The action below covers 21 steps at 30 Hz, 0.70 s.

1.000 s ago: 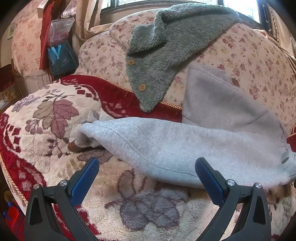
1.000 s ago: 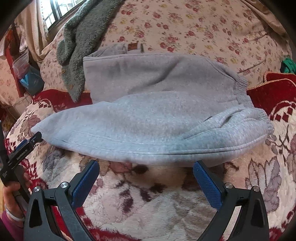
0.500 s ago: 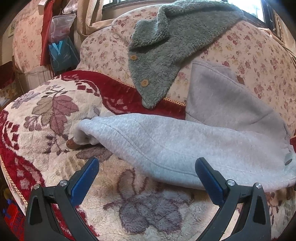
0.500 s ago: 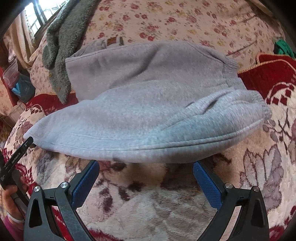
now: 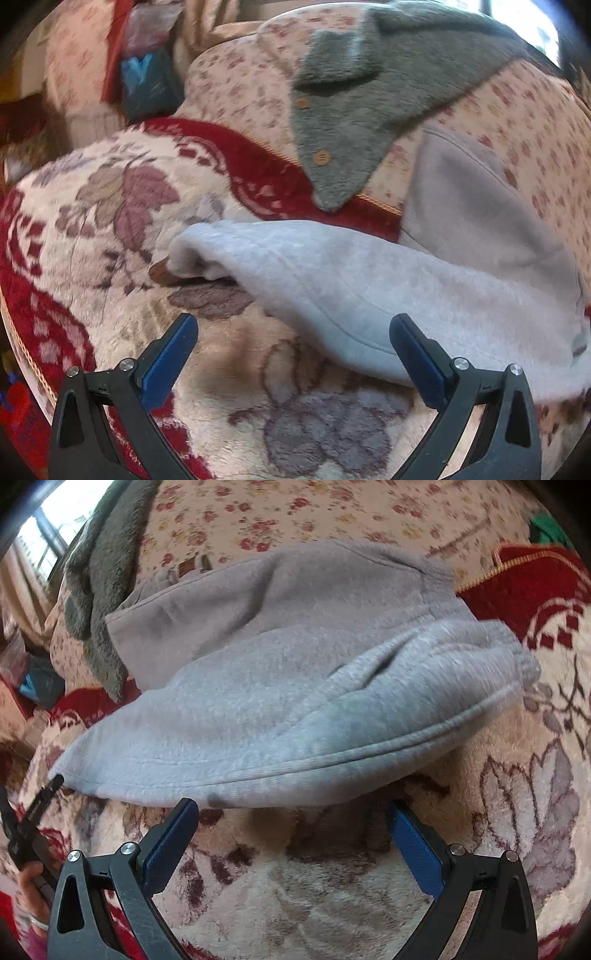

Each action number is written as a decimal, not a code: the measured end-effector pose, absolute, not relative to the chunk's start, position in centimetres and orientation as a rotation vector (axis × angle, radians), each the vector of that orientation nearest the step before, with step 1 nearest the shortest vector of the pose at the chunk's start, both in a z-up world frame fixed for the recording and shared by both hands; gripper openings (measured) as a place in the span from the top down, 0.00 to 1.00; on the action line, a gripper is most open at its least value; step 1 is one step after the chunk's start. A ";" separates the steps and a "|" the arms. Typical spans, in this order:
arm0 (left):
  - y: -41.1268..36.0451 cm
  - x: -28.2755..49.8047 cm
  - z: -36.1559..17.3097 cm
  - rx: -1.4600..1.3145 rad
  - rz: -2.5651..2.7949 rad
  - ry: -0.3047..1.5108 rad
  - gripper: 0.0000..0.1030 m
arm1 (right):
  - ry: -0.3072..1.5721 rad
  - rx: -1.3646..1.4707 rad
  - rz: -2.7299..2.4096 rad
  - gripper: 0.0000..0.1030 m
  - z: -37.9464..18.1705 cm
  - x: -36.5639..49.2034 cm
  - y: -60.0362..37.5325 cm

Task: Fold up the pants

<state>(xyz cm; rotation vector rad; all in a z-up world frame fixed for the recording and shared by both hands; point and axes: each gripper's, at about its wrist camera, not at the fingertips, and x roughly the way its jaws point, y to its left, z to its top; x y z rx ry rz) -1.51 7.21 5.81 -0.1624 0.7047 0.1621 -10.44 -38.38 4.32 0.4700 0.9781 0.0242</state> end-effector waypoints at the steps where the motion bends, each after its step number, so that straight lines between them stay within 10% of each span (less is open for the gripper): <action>1: 7.7 -1.4 5.7 -0.186 0.170 0.709 0.00 | 0.975 0.502 0.025 0.00 4.2 -10.4 -39.0; 18: 8.3 4.4 3.5 -0.244 0.207 0.785 0.00 | 0.925 0.681 -0.039 0.00 2.7 -7.4 -44.5; 21: 8.8 5.5 2.7 -0.302 0.194 0.811 0.00 | 0.908 0.676 -0.047 0.30 2.2 -6.7 -45.2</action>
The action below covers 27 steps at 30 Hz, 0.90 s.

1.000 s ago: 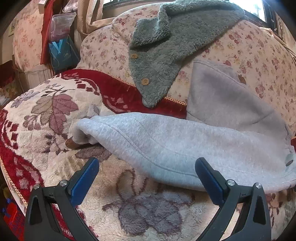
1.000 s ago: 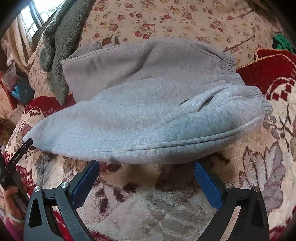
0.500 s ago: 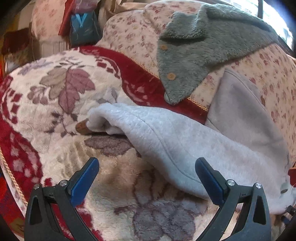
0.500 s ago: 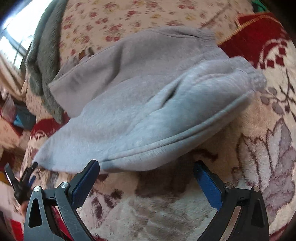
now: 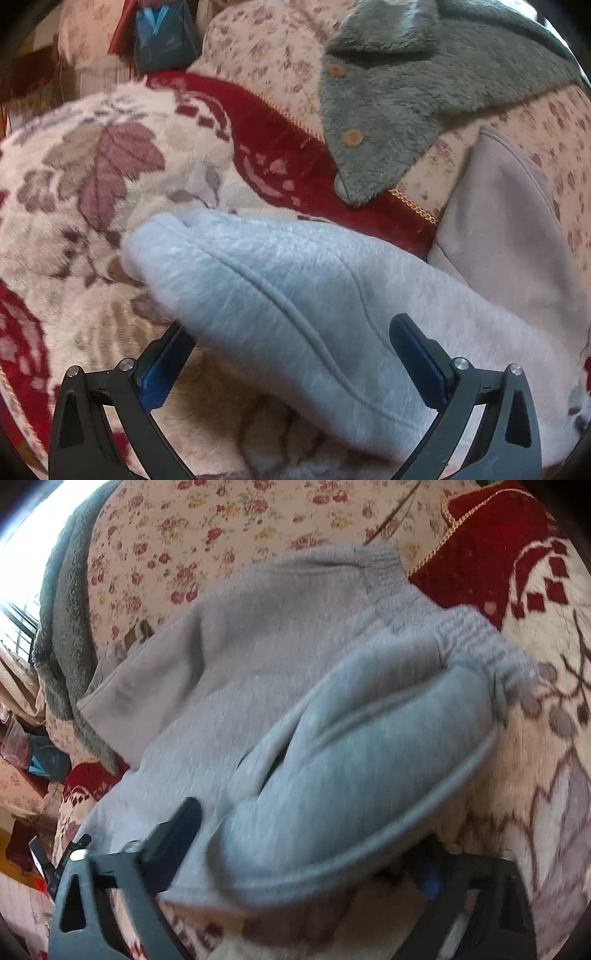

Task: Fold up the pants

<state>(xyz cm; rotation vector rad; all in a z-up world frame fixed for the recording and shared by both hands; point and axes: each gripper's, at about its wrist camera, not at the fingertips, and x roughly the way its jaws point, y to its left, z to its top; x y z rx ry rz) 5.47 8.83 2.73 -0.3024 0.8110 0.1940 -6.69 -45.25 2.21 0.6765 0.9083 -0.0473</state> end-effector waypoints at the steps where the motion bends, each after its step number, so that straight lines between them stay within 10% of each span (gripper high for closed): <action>1: 8.8 5.8 2.4 -0.316 0.177 0.822 0.01 | 0.910 0.696 -0.024 0.38 1.9 -6.5 -45.5; 2: 8.8 5.9 2.1 -0.327 0.153 0.829 0.04 | 0.905 0.710 -0.004 0.47 1.7 -6.5 -45.7; 4: 8.4 6.3 1.7 -0.335 0.091 0.854 0.62 | 0.893 0.699 0.021 0.57 1.9 -6.6 -45.7; 7: 7.3 6.0 2.0 -0.305 0.023 0.863 0.89 | 0.874 0.691 0.049 0.70 2.6 -7.3 -45.7; 27: 7.3 -3.0 5.5 -0.298 -0.180 0.919 0.91 | 0.839 0.562 0.101 0.76 9.8 -18.0 -45.7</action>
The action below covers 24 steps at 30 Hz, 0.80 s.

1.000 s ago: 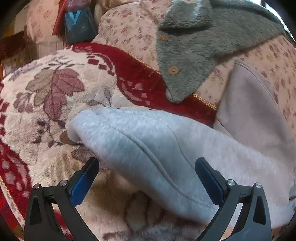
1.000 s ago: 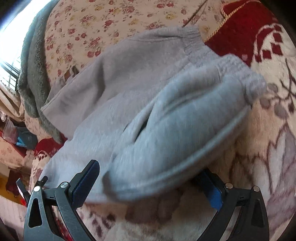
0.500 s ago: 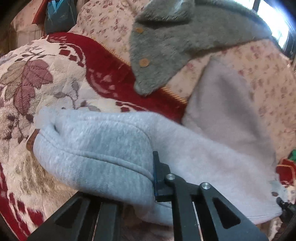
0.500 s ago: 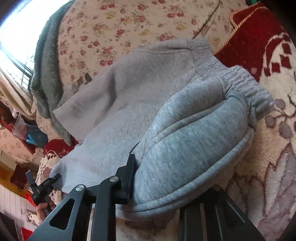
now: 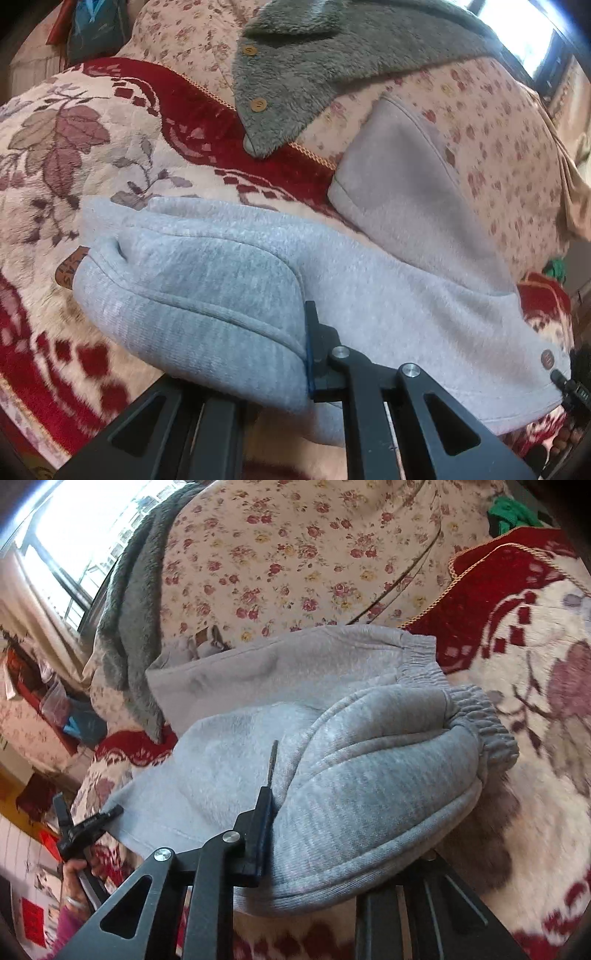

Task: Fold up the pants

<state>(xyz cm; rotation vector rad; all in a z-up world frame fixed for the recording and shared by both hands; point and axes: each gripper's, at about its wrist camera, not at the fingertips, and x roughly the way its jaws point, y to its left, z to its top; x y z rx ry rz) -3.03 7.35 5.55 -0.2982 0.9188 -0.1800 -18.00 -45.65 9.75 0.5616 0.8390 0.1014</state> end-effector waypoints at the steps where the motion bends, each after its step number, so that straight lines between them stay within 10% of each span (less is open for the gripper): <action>1: 7.5 -3.5 5.6 -0.292 -0.182 0.920 0.91 | 0.845 0.559 0.101 0.76 9.9 -18.9 -45.4; 11: 8.4 -6.1 3.6 -0.272 -0.160 0.979 0.90 | 0.977 0.605 0.046 0.72 5.7 -21.2 -45.8; 14: 8.5 -6.4 3.8 -0.262 -0.130 0.966 0.72 | 1.019 0.624 0.008 0.52 4.7 -21.3 -46.5; 16: 8.9 -6.5 3.9 -0.263 -0.099 0.958 0.42 | 1.029 0.593 -0.015 0.40 5.1 -21.7 -46.8; 24: 13.5 -6.3 4.5 -0.411 0.023 0.929 0.26 | 0.987 0.451 -0.250 0.24 9.2 -23.0 -49.4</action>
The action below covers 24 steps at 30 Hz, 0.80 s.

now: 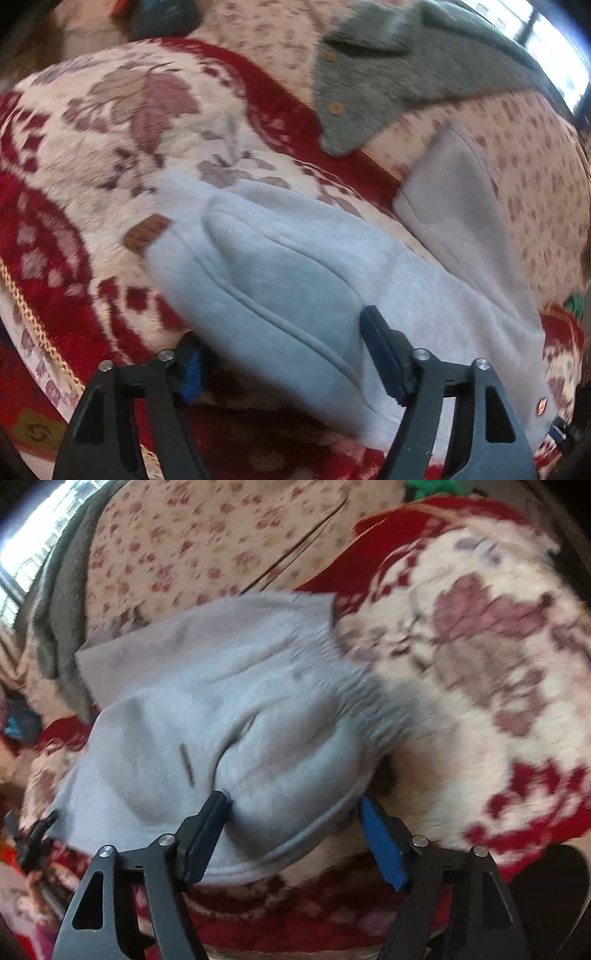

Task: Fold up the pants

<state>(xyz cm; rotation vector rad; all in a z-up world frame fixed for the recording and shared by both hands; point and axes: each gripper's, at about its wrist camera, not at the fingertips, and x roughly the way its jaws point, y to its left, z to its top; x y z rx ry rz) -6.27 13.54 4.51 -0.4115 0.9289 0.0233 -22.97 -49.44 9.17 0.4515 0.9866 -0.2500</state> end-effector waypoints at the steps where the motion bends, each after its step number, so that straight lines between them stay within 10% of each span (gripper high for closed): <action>1: 14.2 -6.2 4.5 -0.438 0.030 0.924 0.24 | 0.967 0.412 -0.268 0.24 10.0 -22.8 -49.2; 14: 18.6 -2.6 2.2 -0.673 0.107 0.962 0.23 | 0.982 0.200 0.370 0.19 9.7 -12.0 -29.0; 16: 18.5 -2.1 2.6 -0.595 0.103 0.954 0.61 | 1.024 0.130 0.477 0.19 8.0 -10.0 -23.6; 19: 18.9 -1.9 3.3 -0.500 0.112 0.929 0.76 | 1.082 0.107 0.539 0.19 5.8 -8.8 -18.9; 23: 20.0 -2.2 2.0 -0.498 0.151 0.974 0.70 | 1.104 0.079 0.547 0.19 3.8 -9.3 -16.5; 24: 20.1 -2.4 2.0 -0.488 0.169 0.974 0.55 | 1.086 0.062 0.551 0.19 3.9 -9.7 -16.7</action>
